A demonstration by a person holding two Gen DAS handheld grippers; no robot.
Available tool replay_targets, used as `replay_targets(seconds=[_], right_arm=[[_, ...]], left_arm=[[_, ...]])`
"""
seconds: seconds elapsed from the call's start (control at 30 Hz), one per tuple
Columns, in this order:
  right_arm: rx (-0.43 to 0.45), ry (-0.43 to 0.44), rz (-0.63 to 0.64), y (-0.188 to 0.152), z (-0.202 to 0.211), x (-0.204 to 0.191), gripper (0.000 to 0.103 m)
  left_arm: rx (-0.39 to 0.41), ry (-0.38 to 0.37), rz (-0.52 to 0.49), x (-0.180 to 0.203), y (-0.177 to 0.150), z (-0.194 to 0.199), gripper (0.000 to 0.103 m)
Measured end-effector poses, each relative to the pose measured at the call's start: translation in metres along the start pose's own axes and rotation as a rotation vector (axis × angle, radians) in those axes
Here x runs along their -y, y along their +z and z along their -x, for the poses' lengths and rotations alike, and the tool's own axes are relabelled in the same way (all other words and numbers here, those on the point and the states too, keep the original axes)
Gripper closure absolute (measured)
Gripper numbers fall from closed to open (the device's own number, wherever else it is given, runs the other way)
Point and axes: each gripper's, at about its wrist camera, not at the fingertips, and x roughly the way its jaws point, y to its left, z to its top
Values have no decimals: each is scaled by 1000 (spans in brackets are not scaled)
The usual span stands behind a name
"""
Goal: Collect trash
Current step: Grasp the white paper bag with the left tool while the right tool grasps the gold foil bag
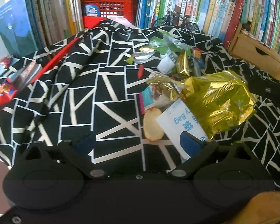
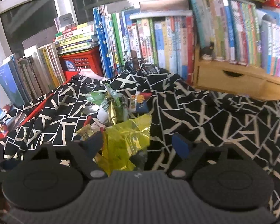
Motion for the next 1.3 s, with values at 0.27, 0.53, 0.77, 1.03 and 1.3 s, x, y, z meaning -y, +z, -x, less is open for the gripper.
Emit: replay_targets(seconds=[0.27, 0.53, 0.77, 1.03, 1.3], right_arm=[[-99, 35, -13, 4, -45, -1, 52], [-61, 60, -20, 11, -24, 14, 57], [-11, -16, -48, 8, 3, 40, 58], [12, -103, -102, 0, 16, 71, 58], [11, -127, -131, -10, 22, 83, 58]], left_arm=[[-6, -76, 52, 6, 0, -12, 9], [-65, -191, 111, 26, 7, -29, 26], [-104, -164, 50, 60, 12, -50, 26], [-208, -79, 118, 75, 3, -85, 26], [-176, -81, 146, 78, 2, -83, 51]])
